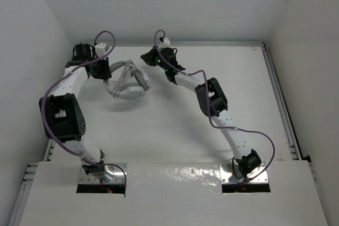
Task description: Wrap the headphones
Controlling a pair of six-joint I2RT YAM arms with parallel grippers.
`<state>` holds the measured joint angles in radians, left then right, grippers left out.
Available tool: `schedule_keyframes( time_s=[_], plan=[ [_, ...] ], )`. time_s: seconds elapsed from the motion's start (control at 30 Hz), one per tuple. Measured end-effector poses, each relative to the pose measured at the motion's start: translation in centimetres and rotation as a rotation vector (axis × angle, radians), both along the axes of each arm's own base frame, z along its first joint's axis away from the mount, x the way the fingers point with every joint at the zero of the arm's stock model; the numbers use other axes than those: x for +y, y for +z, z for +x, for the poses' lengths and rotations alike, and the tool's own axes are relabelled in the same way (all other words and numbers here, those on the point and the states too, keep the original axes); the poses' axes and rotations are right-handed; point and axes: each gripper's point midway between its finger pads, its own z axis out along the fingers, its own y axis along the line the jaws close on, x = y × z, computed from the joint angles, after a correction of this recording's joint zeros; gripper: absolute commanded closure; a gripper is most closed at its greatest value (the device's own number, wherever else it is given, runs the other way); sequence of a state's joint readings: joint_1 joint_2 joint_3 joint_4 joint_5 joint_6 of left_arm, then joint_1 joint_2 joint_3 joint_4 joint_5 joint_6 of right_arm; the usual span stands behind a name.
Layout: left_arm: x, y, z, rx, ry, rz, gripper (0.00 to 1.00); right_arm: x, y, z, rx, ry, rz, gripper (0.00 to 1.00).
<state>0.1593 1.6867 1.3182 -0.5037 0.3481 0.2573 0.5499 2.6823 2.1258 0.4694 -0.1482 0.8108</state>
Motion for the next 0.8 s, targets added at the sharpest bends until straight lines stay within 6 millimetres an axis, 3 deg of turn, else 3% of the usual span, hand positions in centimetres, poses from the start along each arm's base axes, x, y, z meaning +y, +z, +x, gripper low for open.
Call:
schedule_keyframes(
  time_s=[0.07, 0.13, 0.33, 0.53, 0.8],
  plan=[
    [-0.1, -0.1, -0.3, 0.013, 0.000, -0.005, 1.00, 2.2, -0.9, -0.8, -0.002, 0.027, 0.048, 1.00],
    [-0.2, -0.1, -0.4, 0.016, 0.002, -0.015, 1.00, 4.5, -2.6, -3.0, 0.027, 0.078, 0.079, 1.00],
    [-0.1, 0.6, -0.3, -0.002, 0.027, -0.035, 1.00, 9.1, -7.6, -12.1, 0.160, 0.255, 0.178, 1.00],
    [0.3, -0.6, -0.5, 0.004, 0.065, -0.041, 1.00, 9.0, -6.3, -12.8, 0.188, 0.282, 0.285, 1.00],
    [1.3, -2.5, -0.1, 0.016, 0.134, -0.019, 1.00, 6.6, -7.4, -13.6, 0.272, 0.211, 0.276, 1.00]
  ],
)
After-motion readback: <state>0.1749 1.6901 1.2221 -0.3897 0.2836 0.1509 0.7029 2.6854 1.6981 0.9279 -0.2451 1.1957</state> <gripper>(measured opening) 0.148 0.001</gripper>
